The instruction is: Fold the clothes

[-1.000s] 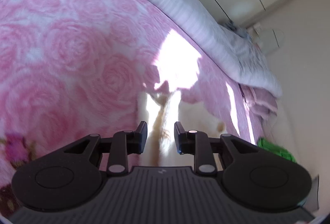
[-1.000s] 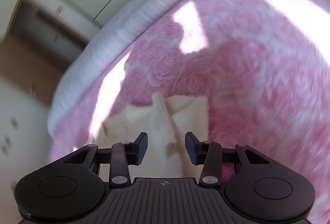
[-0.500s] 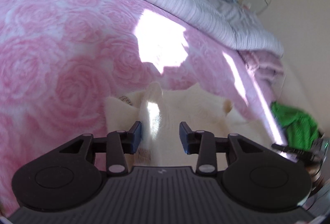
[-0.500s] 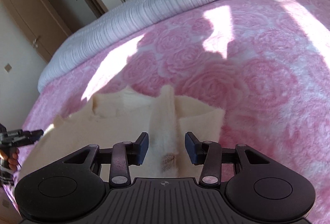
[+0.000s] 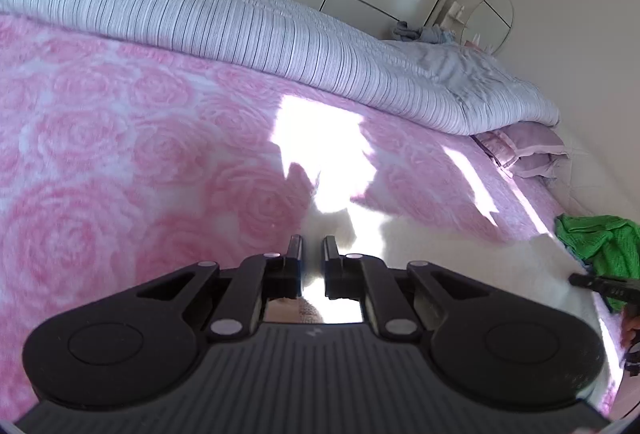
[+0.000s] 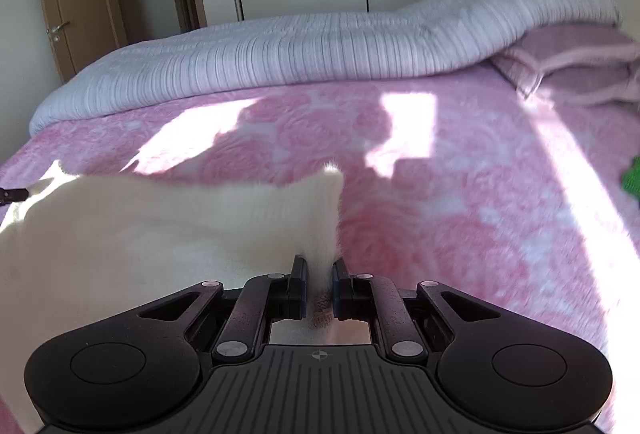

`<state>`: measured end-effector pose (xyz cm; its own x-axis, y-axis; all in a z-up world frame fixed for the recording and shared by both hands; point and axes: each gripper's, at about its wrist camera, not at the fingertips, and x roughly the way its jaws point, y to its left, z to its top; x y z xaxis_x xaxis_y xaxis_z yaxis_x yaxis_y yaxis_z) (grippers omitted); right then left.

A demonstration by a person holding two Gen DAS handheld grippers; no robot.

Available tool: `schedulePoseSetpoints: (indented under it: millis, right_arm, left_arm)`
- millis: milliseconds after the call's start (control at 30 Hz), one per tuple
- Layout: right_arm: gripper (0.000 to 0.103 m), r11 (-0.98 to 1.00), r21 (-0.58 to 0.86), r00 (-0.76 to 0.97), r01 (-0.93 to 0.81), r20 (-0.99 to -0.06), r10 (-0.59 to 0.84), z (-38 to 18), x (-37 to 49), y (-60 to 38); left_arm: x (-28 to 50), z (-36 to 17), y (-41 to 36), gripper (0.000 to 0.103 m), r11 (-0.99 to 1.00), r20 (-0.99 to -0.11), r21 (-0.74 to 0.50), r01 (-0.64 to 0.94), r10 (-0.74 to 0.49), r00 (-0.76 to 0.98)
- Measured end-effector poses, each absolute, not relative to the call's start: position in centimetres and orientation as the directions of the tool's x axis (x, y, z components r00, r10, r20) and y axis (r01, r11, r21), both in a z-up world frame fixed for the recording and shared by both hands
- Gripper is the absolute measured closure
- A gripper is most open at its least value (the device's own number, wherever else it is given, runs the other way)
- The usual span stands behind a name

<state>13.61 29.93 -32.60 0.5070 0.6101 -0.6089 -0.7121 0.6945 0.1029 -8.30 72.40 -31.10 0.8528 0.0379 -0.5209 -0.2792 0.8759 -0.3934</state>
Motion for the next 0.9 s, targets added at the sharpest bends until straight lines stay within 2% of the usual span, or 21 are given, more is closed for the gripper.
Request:
schedulePoseSetpoints:
  millis: [133,533,700,733,800,833,867,900]
  right_arm:
    - [0.093,0.701,0.061,0.545,-0.711,-0.582,0.604,-31.9,13.8,30.0]
    - [0.093,0.737,0.033,0.573,-0.675,-0.606,0.552,-35.0,16.7,32.1]
    - [0.092,0.749,0.072,0.493,-0.659,-0.711,0.502,-37.8,18.0,33.0]
    - [0.090,0.754,0.087,0.485,-0.651,-0.717,0.502,-38.0,18.2,32.9]
    - [0.077,0.782,0.111,0.510,-0.614,-0.700,0.500,-37.2,18.0,32.1]
    - [0.064,0.797,0.119,0.528,-0.592,-0.690,0.495,-36.5,17.6,31.4]
    - [0.059,0.813,0.127,0.547,-0.569,-0.680,0.489,-35.8,17.2,30.7]
    - [0.059,0.826,0.140,0.563,-0.546,-0.669,0.485,-35.1,16.8,30.1]
  left_arm:
    - [-7.0,-31.3,72.7,0.096,0.877,-0.514,-0.380,-0.294,0.064,0.855]
    - [-3.6,-34.2,73.3,0.096,0.885,-0.542,-0.345,-0.314,0.086,0.836]
    - [-3.2,-36.4,73.2,0.094,0.882,-0.633,-0.301,-0.363,0.100,0.768]
    - [-3.7,-36.2,73.3,0.095,0.877,-0.638,-0.296,-0.379,0.113,0.761]
    - [-4.9,-35.5,73.4,0.095,0.866,-0.647,-0.283,-0.412,0.145,0.748]
    - [-5.9,-35.1,73.5,0.095,0.858,-0.653,-0.282,-0.428,0.155,0.742]
    - [-6.9,-34.7,73.7,0.095,0.850,-0.658,-0.284,-0.443,0.163,0.735]
    - [-8.4,-34.5,73.5,0.095,0.835,-0.658,-0.321,-0.446,0.142,0.740]
